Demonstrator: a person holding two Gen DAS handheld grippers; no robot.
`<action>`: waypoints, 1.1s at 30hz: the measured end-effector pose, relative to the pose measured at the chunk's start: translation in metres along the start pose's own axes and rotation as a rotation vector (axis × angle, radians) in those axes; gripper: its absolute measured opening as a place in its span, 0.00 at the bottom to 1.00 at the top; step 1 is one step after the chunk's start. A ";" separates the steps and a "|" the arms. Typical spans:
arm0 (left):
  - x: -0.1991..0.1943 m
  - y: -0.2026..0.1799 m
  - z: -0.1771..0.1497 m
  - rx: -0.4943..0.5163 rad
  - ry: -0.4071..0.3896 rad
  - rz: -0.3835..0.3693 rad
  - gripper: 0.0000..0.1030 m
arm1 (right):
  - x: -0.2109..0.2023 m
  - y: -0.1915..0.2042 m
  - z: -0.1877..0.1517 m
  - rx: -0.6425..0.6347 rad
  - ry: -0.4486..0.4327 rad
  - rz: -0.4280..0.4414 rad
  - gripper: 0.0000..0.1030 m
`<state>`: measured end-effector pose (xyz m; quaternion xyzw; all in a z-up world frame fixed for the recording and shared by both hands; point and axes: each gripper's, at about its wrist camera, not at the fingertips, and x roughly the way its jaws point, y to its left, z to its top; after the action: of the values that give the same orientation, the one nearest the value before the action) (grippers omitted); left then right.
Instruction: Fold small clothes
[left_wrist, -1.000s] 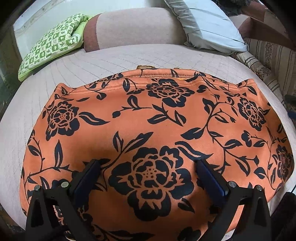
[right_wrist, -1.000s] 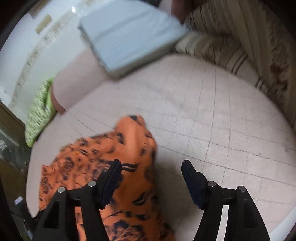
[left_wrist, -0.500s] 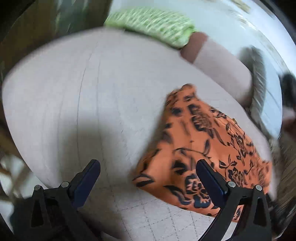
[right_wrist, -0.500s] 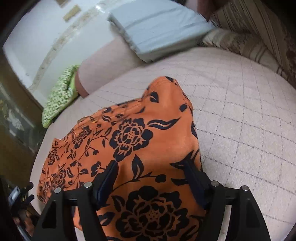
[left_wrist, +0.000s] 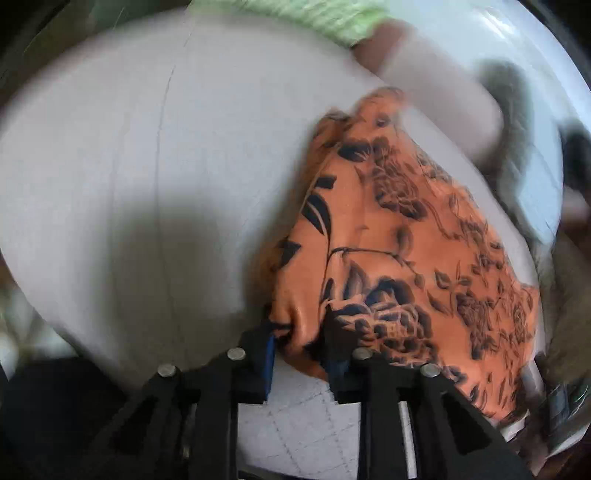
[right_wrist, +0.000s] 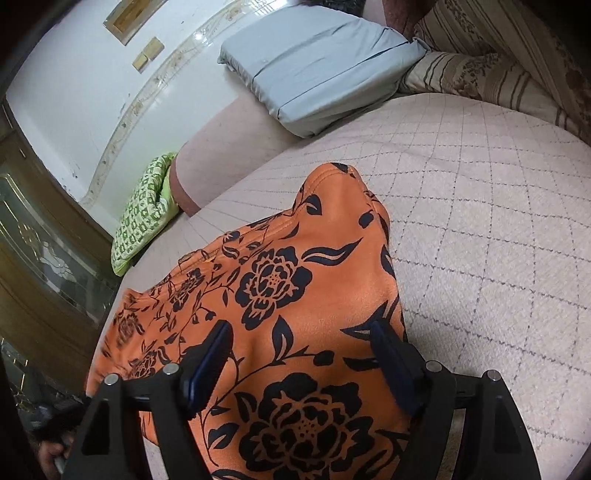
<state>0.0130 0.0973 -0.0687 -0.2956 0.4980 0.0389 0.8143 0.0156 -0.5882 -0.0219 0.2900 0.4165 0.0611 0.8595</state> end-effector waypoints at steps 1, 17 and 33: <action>-0.008 0.004 0.004 -0.036 0.000 -0.031 0.25 | 0.000 -0.001 0.000 0.007 0.000 0.005 0.77; 0.018 -0.045 0.080 0.208 0.032 0.100 0.10 | 0.002 -0.006 0.004 0.026 -0.012 0.033 0.78; -0.065 -0.004 0.015 0.307 -0.037 0.180 0.53 | 0.007 -0.004 0.007 -0.004 -0.020 0.001 0.78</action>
<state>-0.0061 0.1169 -0.0077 -0.1212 0.5073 0.0404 0.8523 0.0248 -0.5919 -0.0255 0.2891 0.4076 0.0593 0.8642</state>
